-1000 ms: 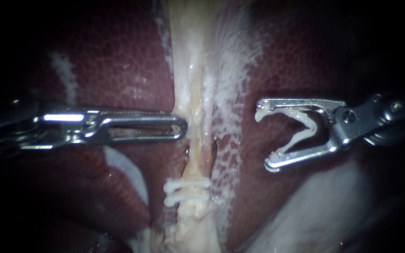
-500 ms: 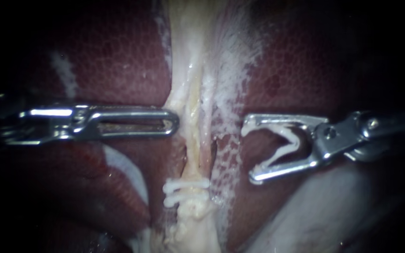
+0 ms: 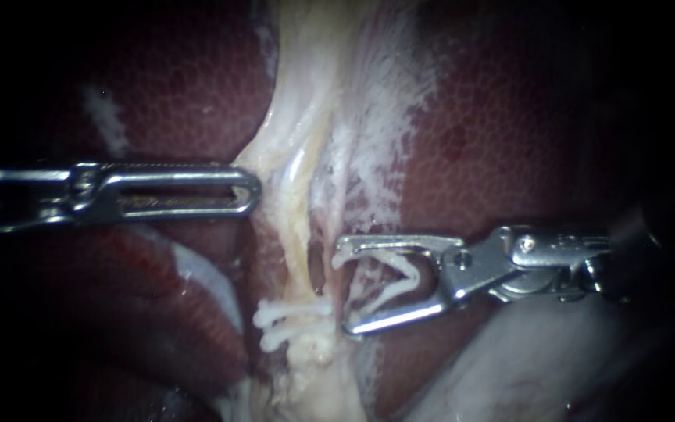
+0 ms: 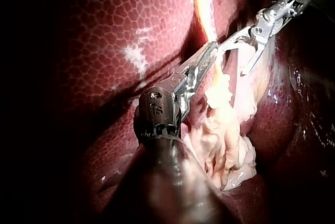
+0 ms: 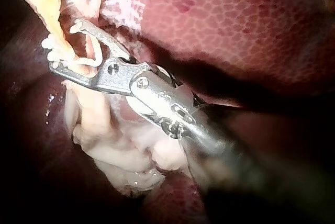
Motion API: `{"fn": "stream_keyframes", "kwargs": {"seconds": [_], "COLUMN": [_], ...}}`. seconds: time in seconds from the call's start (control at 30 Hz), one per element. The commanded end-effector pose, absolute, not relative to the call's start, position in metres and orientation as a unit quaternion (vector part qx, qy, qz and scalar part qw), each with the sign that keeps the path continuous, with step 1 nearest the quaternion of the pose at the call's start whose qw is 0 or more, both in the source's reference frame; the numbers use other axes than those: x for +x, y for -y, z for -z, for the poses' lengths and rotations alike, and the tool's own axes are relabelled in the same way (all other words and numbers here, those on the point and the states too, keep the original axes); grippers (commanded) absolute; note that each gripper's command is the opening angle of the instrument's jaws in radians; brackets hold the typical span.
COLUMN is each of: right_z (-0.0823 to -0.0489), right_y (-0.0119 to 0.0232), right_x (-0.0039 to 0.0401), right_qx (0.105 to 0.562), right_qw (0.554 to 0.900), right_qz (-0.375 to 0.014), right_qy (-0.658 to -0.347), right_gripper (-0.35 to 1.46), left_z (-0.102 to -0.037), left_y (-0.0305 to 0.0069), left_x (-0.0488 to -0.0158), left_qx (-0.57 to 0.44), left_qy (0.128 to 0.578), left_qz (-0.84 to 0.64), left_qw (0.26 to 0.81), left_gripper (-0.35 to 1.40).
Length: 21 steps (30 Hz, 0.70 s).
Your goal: Clipping third clip left tube
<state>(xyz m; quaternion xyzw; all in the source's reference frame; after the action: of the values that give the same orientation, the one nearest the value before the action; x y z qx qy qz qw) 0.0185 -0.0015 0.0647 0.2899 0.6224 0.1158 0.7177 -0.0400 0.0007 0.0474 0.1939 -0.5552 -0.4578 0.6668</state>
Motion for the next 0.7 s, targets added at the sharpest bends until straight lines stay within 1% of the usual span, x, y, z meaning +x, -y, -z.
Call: {"fn": "stream_keyframes", "kwargs": {"seconds": [0.03,0.4,0.57,0.7], "right_z": [-0.0648,-0.0652,-0.0649,-0.0643], "right_y": [0.0014,0.0018,0.0026,0.0031], "right_x": [0.0188,0.0219,0.0224,0.0226], "right_qx": [0.29,0.302,0.319,0.333], "right_qw": [0.718,0.713,0.707,0.702], "right_qz": [-0.116,-0.114,-0.112,-0.121], "right_qy": [-0.622,-0.622,-0.621,-0.617], "right_gripper": [0.6,0.6,0.6,0.58], "left_z": [-0.0472,-0.047,-0.047,-0.0473], "left_y": [-0.0006,-0.0004,-0.0004,-0.0005], "left_x": [-0.04,-0.0398,-0.0396,-0.0395], "left_qx": [0.193,0.192,0.193,0.193], "left_qy": [0.555,0.556,0.556,0.556], "left_qz": [0.458,0.458,0.458,0.458], "left_qw": [0.667,0.666,0.666,0.666], "left_gripper": [-0.35,-0.35,-0.35,-0.35]}}
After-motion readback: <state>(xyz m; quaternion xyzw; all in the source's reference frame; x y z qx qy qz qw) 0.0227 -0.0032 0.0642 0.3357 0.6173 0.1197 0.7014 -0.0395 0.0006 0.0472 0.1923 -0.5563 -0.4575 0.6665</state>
